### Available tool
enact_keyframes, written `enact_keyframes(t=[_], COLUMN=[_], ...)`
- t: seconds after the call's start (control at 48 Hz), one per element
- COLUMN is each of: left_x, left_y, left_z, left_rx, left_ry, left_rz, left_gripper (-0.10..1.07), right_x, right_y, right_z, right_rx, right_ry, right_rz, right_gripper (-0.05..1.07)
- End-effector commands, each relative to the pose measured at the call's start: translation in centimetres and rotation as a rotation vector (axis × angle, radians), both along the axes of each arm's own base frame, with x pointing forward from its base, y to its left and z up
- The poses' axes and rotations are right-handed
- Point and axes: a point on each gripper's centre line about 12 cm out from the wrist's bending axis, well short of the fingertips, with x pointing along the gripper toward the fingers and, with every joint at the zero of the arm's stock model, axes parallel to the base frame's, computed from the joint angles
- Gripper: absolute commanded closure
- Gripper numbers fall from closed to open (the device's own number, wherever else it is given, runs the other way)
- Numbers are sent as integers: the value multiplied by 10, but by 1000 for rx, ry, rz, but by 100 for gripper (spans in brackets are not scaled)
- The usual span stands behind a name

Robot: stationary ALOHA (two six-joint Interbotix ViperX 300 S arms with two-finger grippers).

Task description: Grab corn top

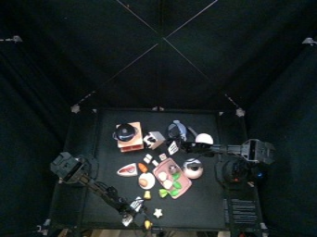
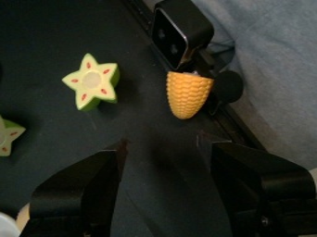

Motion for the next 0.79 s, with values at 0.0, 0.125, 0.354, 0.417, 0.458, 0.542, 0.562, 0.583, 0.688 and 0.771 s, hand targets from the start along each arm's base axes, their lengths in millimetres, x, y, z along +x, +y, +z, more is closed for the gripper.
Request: enact_keyframes(t=[0.0,0.125,0.354,0.417,0.458,0.542,0.562,0.583,0.688,0.771], left_x=[7,8,11,13,13,14,14,14,15,16], left_y=[-7,-8,-15,-15,-16,-17,-18,-18,-20,-20], left_z=[9,6,5,5,4,2,2,2,0,0], left_rx=[-23,-11,-31,-41,-44,-53,-56,-59,-63,-58], left_ry=[-36,-40,-60,-66,-69,-73,-77,-79,-85,-89], left_rz=[-21,-37,-68,-73,-79,-91,-94,-97,-110,-118], left_gripper=[3,3,3,3,3,3,3,3,4,4], right_x=[2,1,1,1,1,2,2,2,2,2], right_y=[-1,-1,0,0,-1,-1,-1,-1,-1,-1], right_z=[15,14,12,11,11,11,11,11,11,10], right_rx=[-13,-12,-10,-10,-10,-11,-11,-12,-11,-13], right_ry=[-38,-36,-31,-29,-28,-27,-27,-27,-28,-25], right_rz=[-1,-1,1,1,-1,0,0,1,2,2], right_gripper=[49,49,49,49,49,49,49,49,49,49])
